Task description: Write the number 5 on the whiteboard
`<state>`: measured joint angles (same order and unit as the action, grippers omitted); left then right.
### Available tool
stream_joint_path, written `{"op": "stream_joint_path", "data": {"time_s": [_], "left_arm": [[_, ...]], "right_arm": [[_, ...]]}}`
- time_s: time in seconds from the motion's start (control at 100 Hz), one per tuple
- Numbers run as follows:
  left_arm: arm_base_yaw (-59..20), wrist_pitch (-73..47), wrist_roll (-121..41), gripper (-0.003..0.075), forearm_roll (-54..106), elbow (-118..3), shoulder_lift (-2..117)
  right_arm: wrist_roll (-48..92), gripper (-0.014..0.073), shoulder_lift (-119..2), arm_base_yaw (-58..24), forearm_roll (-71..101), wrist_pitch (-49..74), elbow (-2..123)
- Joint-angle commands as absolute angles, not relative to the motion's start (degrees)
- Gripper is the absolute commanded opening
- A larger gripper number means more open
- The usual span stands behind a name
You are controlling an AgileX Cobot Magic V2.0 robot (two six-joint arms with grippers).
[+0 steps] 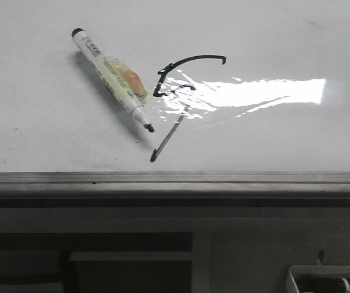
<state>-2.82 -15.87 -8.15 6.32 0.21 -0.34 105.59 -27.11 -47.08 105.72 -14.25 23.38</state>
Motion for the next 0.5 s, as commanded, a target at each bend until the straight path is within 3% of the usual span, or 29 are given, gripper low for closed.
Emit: {"op": "stream_joint_path", "data": {"time_s": [0.0,0.49], "left_arm": [[-2.6,-11.9,-7.5,-0.0020,6.4,1.3,-1.8],[-2.6,-11.9,-7.5,-0.0020,6.4,1.3,-1.8]], "right_arm": [[105.9,-0.0064,-27.1,-47.2,104.5,-13.0,24.8],[105.9,-0.0064,-27.1,-47.2,104.6,-13.8,24.0]]}}
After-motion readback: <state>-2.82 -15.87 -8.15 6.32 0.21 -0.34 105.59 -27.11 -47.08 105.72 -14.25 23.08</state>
